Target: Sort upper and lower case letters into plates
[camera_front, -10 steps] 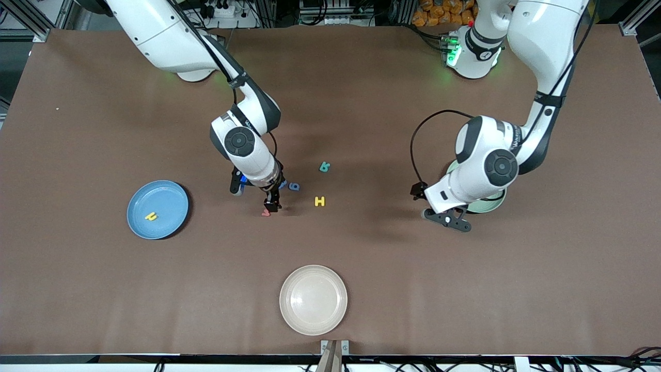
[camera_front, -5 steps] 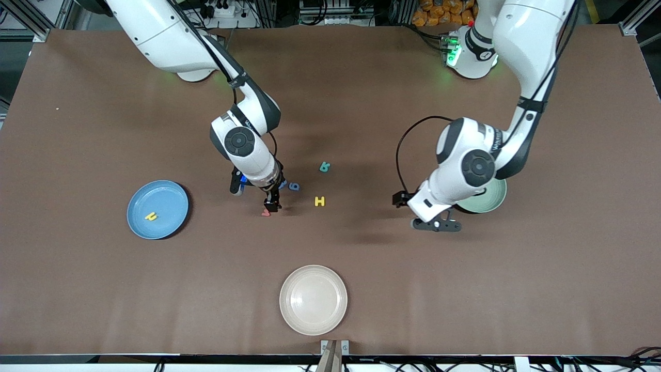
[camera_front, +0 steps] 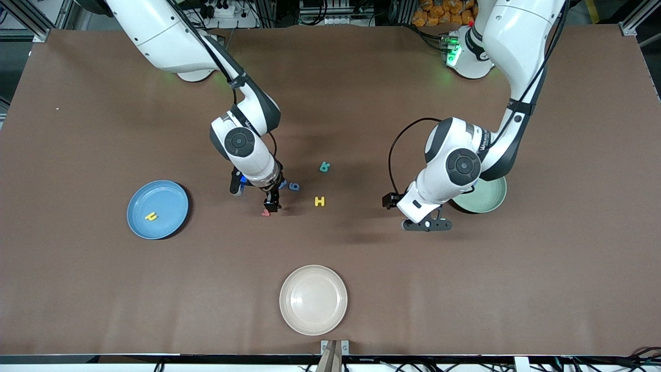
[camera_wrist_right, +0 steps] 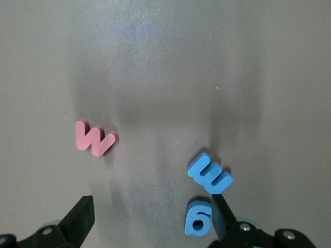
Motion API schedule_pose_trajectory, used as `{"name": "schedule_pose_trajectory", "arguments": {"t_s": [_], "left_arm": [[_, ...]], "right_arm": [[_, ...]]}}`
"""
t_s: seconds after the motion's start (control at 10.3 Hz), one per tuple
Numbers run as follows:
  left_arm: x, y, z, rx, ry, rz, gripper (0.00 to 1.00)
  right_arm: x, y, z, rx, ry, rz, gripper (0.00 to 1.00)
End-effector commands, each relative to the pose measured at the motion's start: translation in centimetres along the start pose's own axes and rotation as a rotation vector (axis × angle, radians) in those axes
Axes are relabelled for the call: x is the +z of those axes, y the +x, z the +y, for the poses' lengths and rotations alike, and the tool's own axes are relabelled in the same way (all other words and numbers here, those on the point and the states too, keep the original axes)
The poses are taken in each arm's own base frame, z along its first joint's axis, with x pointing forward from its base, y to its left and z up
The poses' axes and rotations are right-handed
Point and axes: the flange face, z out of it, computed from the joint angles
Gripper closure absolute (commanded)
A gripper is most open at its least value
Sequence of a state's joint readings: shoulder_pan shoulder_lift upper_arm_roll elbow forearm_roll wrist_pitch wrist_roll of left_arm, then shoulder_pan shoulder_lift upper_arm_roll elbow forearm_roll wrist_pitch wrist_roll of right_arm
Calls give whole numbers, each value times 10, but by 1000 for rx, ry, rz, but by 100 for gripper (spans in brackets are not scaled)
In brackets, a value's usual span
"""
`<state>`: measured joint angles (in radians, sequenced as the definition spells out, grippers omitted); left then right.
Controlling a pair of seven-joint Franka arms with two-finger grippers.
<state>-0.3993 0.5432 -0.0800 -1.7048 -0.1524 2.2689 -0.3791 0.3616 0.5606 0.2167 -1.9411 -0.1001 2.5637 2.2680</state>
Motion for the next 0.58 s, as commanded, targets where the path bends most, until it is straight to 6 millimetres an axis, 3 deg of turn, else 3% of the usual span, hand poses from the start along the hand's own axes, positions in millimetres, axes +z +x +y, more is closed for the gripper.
{"name": "schedule_pose_trajectory", "arguments": {"t_s": [0.0,0.19,0.48], "left_arm": [[-2,4,1,-9,19,3,0],[-1,4,1,-9,20,2,0],[1,4,-1,-8,22,-2,0]], "right_arm": [[-41,-6,9,-30,-27,52,0],[-27,-9,16,-46,-47,64,0],[-44,-13,12,-46,-32,60,0]]}}
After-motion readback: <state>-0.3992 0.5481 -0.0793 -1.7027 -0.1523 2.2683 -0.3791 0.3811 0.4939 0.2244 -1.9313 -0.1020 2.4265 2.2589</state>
